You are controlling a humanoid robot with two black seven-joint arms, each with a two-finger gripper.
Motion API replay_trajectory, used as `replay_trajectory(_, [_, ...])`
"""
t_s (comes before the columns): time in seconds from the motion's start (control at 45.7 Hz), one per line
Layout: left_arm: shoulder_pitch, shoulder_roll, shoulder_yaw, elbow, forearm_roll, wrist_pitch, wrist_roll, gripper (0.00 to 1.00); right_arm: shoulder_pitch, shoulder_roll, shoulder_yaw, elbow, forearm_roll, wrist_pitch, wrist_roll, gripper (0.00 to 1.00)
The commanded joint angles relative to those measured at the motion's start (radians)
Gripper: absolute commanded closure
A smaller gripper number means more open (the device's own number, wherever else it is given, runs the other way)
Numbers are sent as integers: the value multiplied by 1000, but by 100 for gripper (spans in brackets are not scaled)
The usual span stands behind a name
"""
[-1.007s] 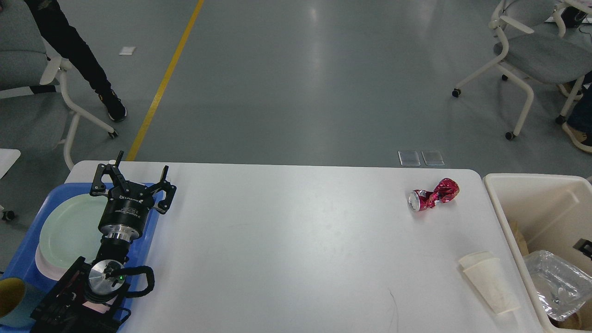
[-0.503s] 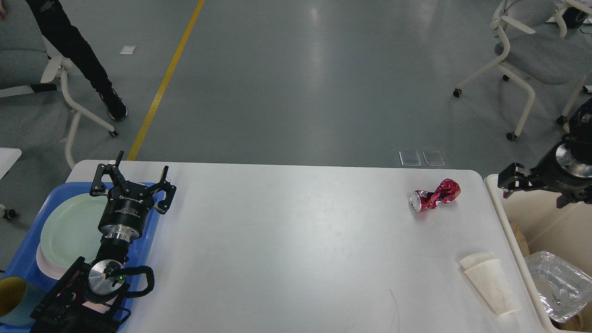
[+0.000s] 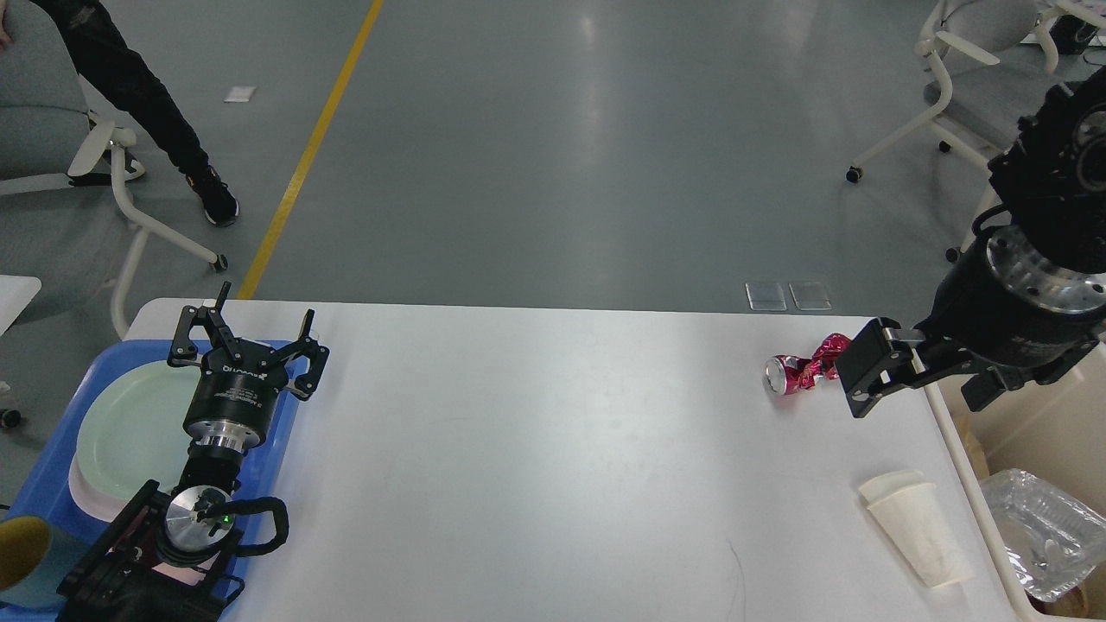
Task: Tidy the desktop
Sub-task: 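Move the right gripper toward the crushed red can, then lower the right gripper onto the white paper cup and grasp it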
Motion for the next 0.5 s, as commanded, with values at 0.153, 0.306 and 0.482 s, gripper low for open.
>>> replay_trajectory(0.153, [0,0,0,0,0,0,0,4,-110,8,-90,-26,-9,-165,15,11])
replay_trajectory(0.306, [0,0,0,0,0,0,0,4,-265,1,-137,-120,-48,-242,32,8])
replay_trajectory(0.482, [0,0,0,0,0,0,0,4,-482,-90,-160,-307,-194,-268,186,8])
